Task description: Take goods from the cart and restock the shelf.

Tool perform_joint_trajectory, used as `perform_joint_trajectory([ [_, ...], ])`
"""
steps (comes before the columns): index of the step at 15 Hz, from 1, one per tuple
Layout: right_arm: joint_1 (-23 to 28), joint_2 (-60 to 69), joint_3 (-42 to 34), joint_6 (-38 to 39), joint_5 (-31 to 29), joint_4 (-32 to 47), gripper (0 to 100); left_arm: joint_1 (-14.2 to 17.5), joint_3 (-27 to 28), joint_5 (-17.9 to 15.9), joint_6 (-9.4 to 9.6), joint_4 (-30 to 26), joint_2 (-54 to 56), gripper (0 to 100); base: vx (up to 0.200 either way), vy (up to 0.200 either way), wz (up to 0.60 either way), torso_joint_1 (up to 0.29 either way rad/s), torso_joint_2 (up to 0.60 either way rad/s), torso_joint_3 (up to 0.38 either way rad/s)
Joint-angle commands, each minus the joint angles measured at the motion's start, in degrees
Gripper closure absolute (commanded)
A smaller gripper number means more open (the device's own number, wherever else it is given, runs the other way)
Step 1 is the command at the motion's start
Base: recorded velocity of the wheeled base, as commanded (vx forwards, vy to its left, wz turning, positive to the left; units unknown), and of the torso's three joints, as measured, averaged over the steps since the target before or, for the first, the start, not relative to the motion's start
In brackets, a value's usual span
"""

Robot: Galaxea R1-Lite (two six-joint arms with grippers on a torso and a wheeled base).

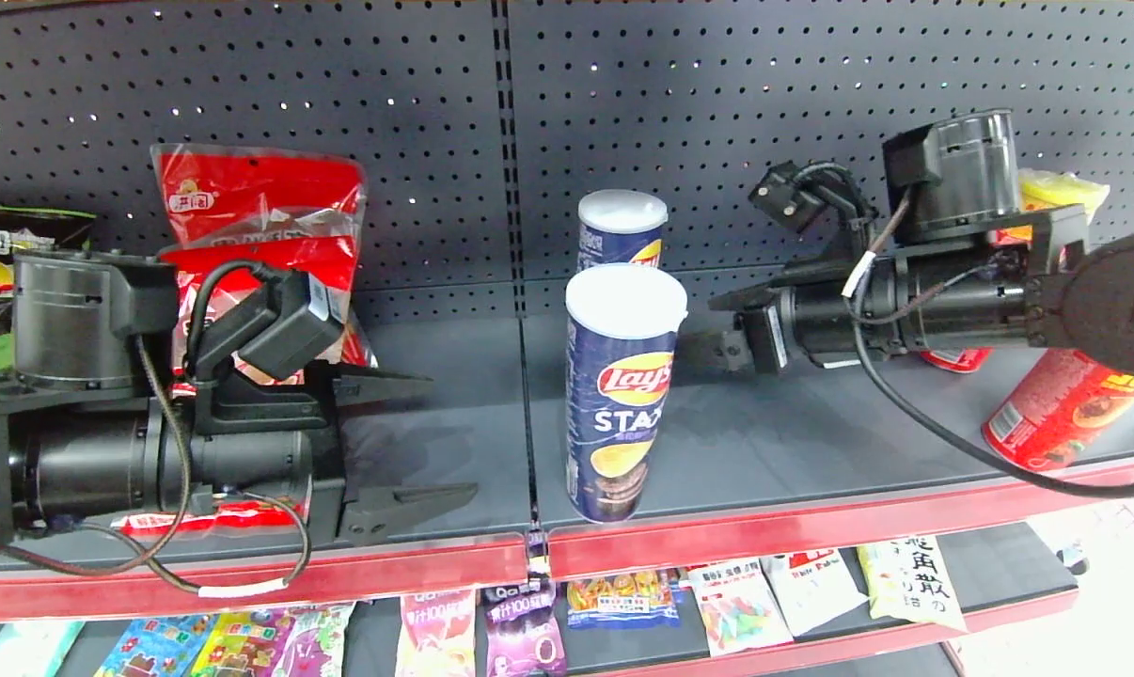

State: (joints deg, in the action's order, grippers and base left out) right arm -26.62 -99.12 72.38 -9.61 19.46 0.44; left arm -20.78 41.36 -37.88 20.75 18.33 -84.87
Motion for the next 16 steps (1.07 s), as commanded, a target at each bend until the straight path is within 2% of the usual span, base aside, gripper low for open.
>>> perform_joint_trajectory([
  [1, 1.2, 8.2, -8.4, -0.1, -0.7, 0.0, 0, -0.7, 0.2, 0.4, 0.08, 0.2, -2.0, 0, 0.0, 0.0, 0.0, 0.0, 0.0, 0.0],
  [4, 1.0, 15.0, -16.3, -0.2, -1.1, -0.1, 0, -1.3, 0.5, 0.4, 0.61, 0.7, -3.8, 0, 0.0, 0.0, 0.0, 0.0, 0.0, 0.0],
  [5, 0.3, 20.7, -22.5, -0.5, -1.2, -0.2, 0, -2.1, 0.6, 0.7, 0.52, 1.6, -5.0, 0, 0.0, 0.0, 0.0, 0.0, 0.0, 0.0],
  [8, -0.4, 31.2, -30.5, -0.4, -1.3, -0.1, 0, -4.6, 2.0, 3.7, 0.08, 2.6, -8.3, 0, 0.0, 0.0, 0.0, 0.0, 0.0, 0.0],
  [11, 0.2, 36.7, -32.8, 0.0, -2.1, -0.1, 0, -5.8, 2.8, 4.7, -0.01, 2.6, -10.7, 0, 0.0, 0.0, 0.0, 0.0, 0.0, 0.0],
  [16, 0.5, 37.5, -32.0, 2.6, -3.6, -0.1, 0, -7.0, 5.5, 4.7, 0.08, 2.7, -13.7, 0, 0.0, 0.0, 0.0, 0.0, 0.0, 0.0],
])
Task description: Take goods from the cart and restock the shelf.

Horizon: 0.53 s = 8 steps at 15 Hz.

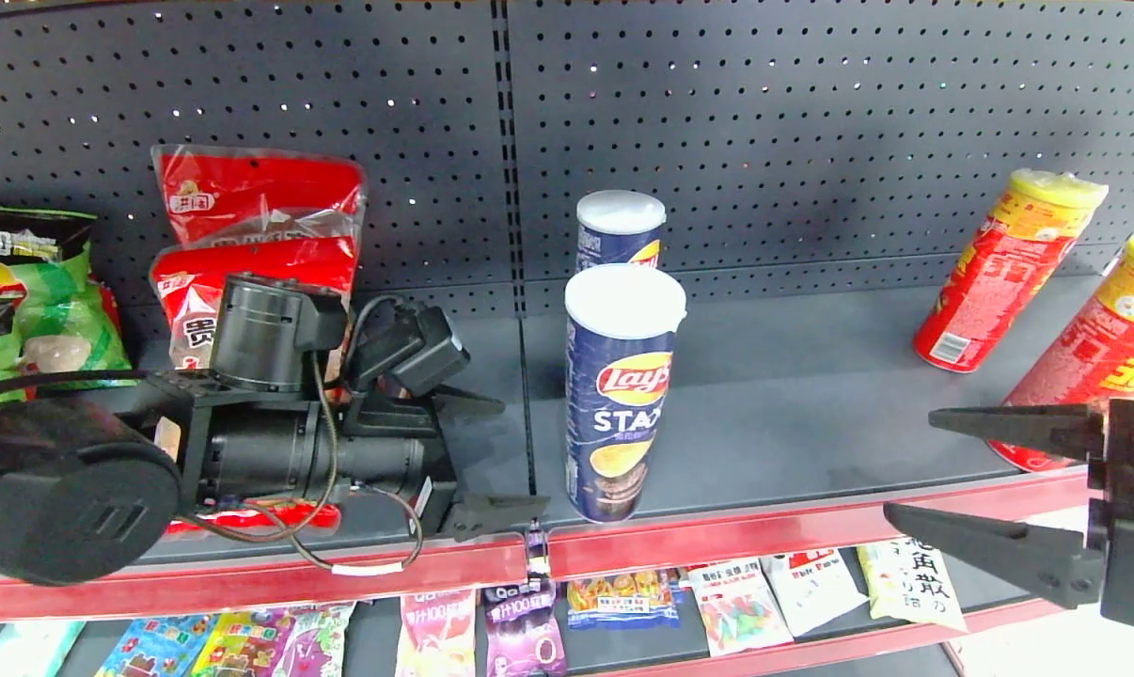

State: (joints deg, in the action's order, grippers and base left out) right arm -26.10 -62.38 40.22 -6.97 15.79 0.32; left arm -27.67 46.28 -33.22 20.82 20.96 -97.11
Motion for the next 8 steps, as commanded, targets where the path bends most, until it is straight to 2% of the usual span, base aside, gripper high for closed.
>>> perform_joint_trajectory([
  [1, 0.0, 0.9, 0.1, 0.0, 0.0, 0.0, 0, -0.1, 1.8, 0.0, 0.01, 0.0, -2.6, 0, 0.0, 0.0, 0.0, 0.0, 0.0, 0.0],
  [8, 0.8, 0.7, 0.2, 0.2, 0.1, 0.0, 0, -0.8, 4.0, 0.1, 0.01, 0.0, -5.5, 0, 0.0, 0.0, 0.0, 0.0, 0.0, 0.0],
])
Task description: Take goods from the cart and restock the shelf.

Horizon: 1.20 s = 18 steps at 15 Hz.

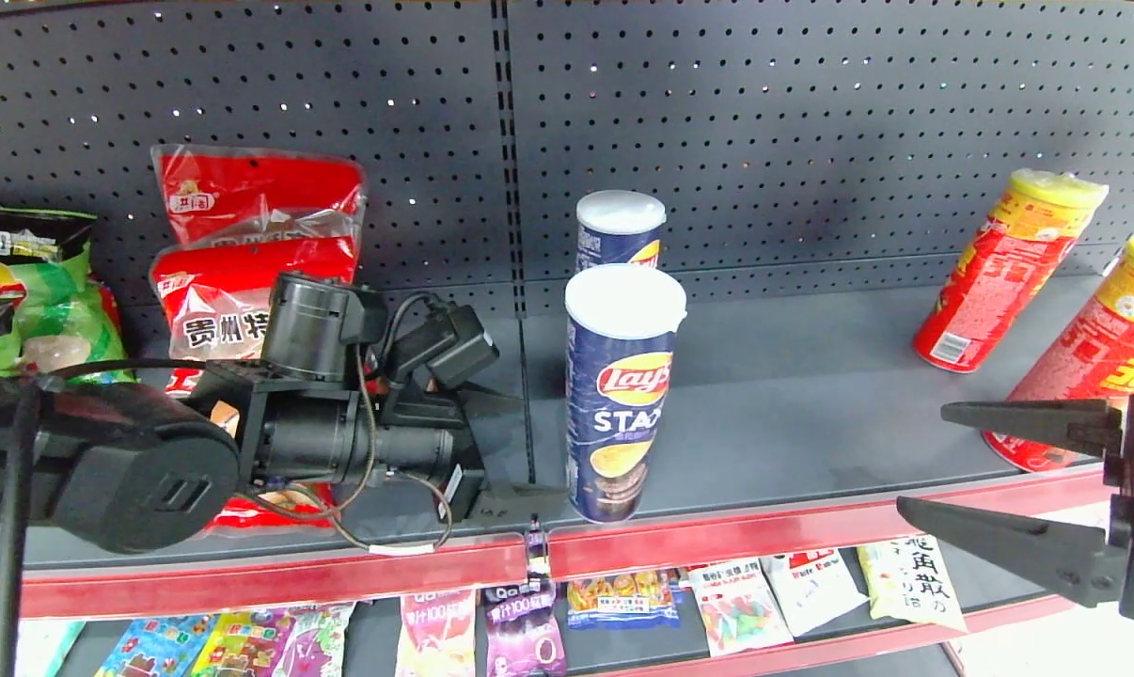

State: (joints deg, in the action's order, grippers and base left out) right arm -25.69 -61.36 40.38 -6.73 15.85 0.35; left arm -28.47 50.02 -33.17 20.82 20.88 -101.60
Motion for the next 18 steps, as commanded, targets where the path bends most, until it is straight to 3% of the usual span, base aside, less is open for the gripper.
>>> perform_joint_trajectory([
  [1, 0.7, -0.4, 0.1, 0.0, 0.1, 0.0, 0, 0.1, 0.6, 0.0, 0.01, 0.1, -1.3, 0, 0.0, 0.0, 0.0, 0.0, 0.0, 0.0],
  [18, 0.7, -0.6, 0.3, 0.0, 0.1, -0.1, 0, 0.0, 3.7, 1.6, 0.01, 0.1, -3.8, 0, 0.0, 0.0, 0.0, 0.0, 0.0, 0.0],
])
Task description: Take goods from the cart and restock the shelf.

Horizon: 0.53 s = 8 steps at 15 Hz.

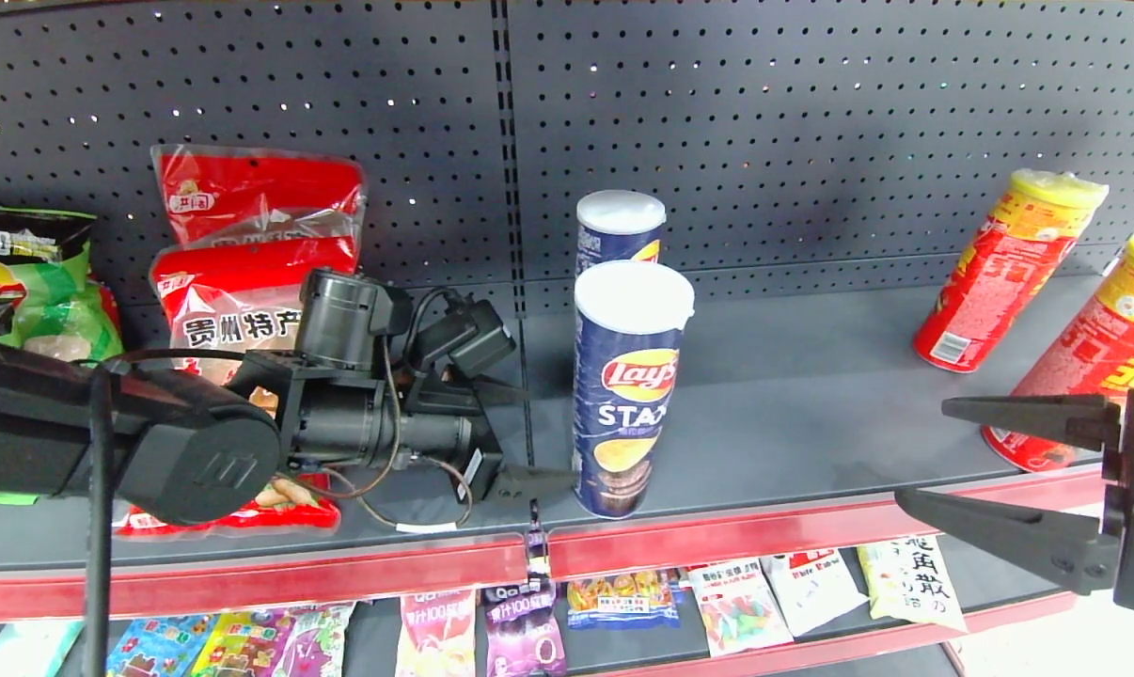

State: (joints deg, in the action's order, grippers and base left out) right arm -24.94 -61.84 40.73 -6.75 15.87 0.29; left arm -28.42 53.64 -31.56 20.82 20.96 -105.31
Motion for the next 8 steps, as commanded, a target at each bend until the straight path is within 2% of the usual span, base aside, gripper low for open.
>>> perform_joint_trajectory([
  [1, 0.0, 0.0, 0.0, 0.1, 0.0, 0.1, 0, -0.1, 0.1, 0.0, 0.01, 0.0, -0.1, 0, 0.0, 0.0, 0.0, 0.0, 0.0, 0.0],
  [8, 0.0, 0.0, 0.0, 0.1, 0.1, 0.0, 0, -0.3, 0.6, 0.1, 0.01, 0.2, -0.7, 0, 0.0, 0.0, 0.0, 0.0, 0.0, 0.0],
])
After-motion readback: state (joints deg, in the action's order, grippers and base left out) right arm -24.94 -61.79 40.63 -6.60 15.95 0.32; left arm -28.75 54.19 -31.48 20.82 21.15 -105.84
